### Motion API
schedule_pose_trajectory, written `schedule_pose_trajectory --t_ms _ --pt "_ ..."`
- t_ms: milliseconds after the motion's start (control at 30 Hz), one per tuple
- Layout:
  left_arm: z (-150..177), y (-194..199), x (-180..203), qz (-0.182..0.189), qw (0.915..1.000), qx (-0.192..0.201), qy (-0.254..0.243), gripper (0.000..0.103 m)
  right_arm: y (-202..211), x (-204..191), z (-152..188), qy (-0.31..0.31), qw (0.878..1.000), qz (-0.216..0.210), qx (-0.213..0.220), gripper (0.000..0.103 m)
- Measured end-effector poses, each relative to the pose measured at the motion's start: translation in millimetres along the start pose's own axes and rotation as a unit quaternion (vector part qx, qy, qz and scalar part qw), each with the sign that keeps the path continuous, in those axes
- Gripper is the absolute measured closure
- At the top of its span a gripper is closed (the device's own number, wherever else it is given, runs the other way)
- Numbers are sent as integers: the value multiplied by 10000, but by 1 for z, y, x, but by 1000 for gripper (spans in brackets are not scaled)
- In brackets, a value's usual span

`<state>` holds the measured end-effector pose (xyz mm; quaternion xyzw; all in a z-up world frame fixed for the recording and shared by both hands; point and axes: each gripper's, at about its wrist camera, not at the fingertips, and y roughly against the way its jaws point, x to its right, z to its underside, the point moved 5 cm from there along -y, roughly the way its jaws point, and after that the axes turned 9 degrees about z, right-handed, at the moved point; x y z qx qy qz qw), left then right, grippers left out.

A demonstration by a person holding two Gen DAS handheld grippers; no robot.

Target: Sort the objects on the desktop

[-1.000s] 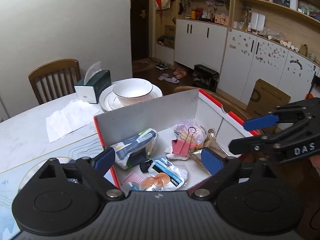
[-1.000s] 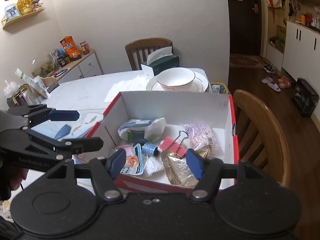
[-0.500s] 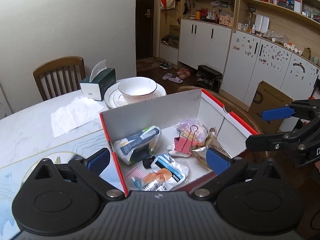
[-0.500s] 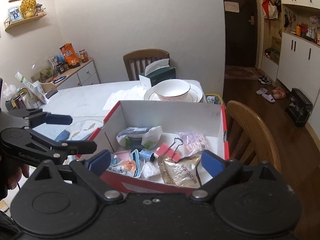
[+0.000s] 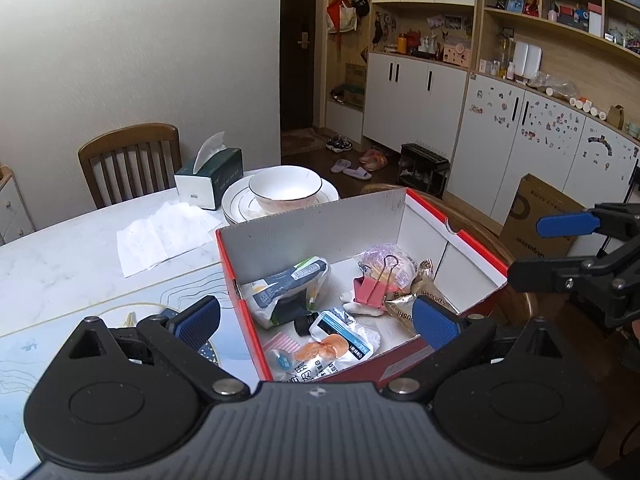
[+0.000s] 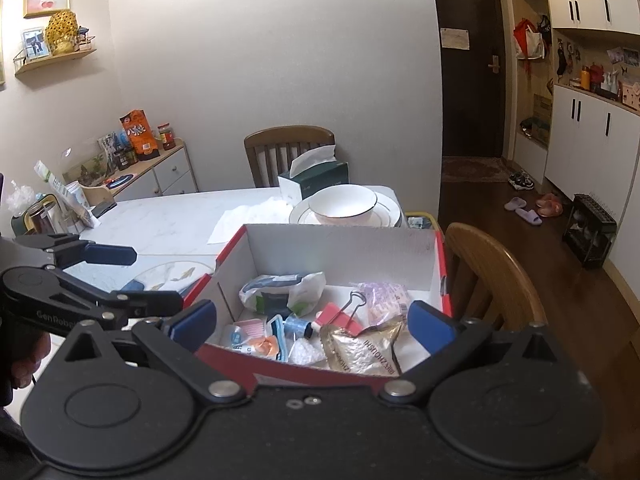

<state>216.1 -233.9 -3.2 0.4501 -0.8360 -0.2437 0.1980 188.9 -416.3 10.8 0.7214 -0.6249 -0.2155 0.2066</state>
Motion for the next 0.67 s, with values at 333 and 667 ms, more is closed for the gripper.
schedule_pose_trajectory --t_ms 333,667 --pt "5 8 1 111 9999 40 6 0 3 -8 3 -33 10000 -20 -38 1" --pt "7 15 -3 317 9994 134 -21 0 7 -21 5 -59 10000 58 -43 1"
